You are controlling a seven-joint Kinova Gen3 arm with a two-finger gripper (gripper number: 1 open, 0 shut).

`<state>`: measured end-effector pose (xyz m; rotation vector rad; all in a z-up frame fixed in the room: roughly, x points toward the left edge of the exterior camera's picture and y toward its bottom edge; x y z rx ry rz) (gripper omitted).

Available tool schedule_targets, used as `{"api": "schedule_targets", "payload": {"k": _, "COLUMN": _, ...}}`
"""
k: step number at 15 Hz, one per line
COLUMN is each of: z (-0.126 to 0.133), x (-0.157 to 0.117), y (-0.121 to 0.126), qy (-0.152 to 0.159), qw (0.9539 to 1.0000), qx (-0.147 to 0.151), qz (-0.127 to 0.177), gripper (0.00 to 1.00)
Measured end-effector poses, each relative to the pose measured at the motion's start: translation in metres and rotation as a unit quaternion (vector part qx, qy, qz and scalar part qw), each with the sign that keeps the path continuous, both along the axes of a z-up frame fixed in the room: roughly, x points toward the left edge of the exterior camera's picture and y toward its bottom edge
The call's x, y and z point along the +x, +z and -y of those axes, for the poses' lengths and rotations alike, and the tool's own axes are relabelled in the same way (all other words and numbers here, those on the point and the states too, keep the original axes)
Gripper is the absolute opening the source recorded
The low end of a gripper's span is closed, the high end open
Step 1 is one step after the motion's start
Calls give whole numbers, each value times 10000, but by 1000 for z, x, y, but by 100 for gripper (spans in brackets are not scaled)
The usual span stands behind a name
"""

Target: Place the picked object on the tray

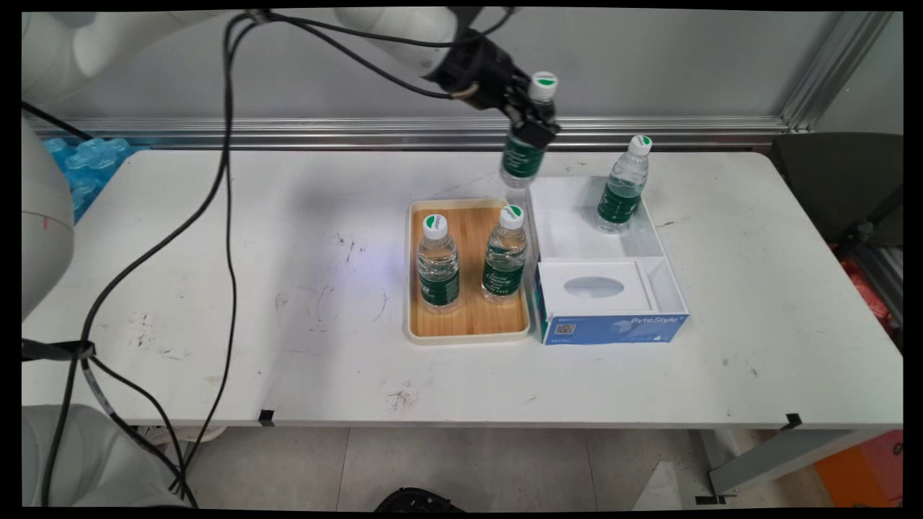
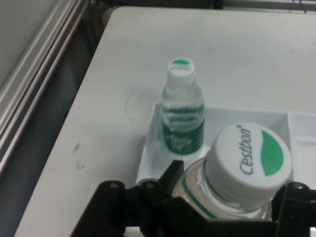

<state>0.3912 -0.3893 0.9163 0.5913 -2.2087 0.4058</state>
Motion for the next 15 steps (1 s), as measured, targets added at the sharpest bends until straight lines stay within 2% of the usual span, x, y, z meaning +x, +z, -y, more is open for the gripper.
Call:
{"api": "schedule_targets", "payload": {"k": 6, "z": -10, "x": 46, "y": -5, "qy": 142, "qw": 9996, "qx": 234, "qz": -8, "gripper": 0}}
{"api": "schedule_targets", "payload": {"k": 15, "z": -21, "x": 80, "y": -34, "qy": 279, "qw": 9979, "qx": 572, "qz": -148, "gripper": 0}}
